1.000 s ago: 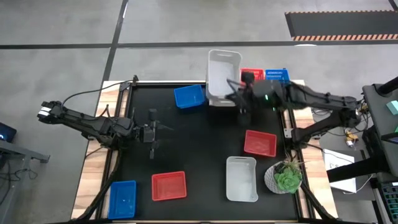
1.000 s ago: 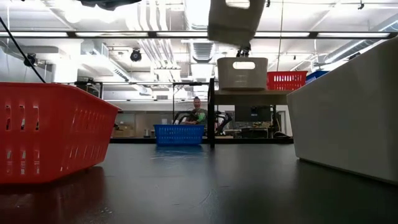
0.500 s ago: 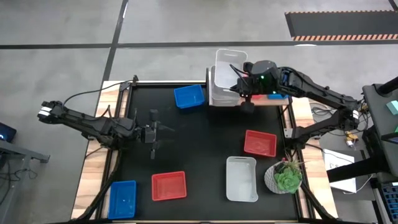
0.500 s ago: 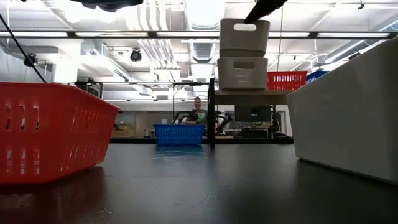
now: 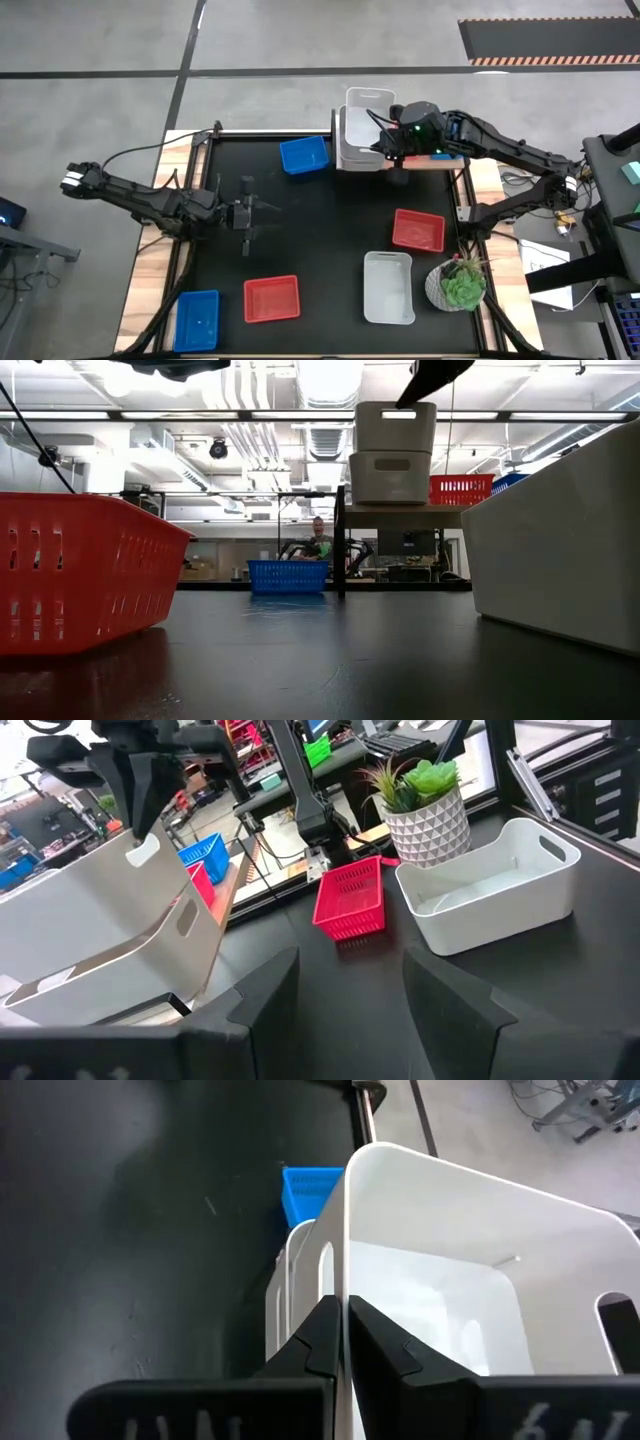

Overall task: Stack baskets on shelf by color
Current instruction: Stack the top gray bin on top of the gray bin on the shelf

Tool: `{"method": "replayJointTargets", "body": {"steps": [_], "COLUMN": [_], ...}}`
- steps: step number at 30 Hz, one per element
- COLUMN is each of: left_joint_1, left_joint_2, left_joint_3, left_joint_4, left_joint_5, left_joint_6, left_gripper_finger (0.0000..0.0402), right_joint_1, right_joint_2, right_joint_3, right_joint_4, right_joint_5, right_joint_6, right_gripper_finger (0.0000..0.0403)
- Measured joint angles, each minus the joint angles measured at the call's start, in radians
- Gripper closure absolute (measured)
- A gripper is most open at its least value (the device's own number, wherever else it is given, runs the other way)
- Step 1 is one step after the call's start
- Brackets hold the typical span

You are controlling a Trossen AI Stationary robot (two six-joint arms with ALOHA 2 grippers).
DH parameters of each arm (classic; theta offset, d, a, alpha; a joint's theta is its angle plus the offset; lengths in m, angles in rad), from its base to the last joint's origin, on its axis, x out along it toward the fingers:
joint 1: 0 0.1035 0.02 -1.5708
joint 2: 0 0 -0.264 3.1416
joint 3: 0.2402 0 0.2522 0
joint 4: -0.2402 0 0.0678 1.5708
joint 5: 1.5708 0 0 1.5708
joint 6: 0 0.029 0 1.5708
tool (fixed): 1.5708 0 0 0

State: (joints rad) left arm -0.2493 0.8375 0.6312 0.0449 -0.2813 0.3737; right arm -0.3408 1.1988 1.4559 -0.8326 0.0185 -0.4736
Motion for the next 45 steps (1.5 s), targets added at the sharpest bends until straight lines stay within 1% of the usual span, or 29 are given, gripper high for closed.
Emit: {"method": "replayJointTargets", "body": {"steps": [14,23,32,40,45], "left_joint_1": [0.0,0.0,0.0,0.0,0.0], "left_joint_2": [0.0,0.0,0.0,0.0,0.0], "left_joint_3": [0.0,0.0,0.0,0.0,0.0], "left_joint_4": [0.0,0.0,0.0,0.001,0.001], "left_joint_5": [-0.001,-0.006,-0.006,-0.006,-0.006], "left_joint_6": [0.008,0.008,0.006,0.005,0.004], "left_gripper_finger": [0.0237,0.0237,0.0237,0.0237,0.0237], "right_joint_1": [0.0,0.0,0.0,0.0,0.0], "right_joint_2": [0.0,0.043,0.086,0.093,0.09], "right_joint_3": [-0.001,-0.002,-0.002,-0.002,-0.002], "right_joint_4": [0.007,0.038,0.007,-0.031,-0.03], "right_joint_5": [0.0,-0.001,0.0,0.007,0.011], "right_joint_6": [-0.018,-0.051,-0.055,-0.091,-0.091], "right_gripper_finger": [0.0394,0.0394,0.0394,0.0394,0.0379]}}
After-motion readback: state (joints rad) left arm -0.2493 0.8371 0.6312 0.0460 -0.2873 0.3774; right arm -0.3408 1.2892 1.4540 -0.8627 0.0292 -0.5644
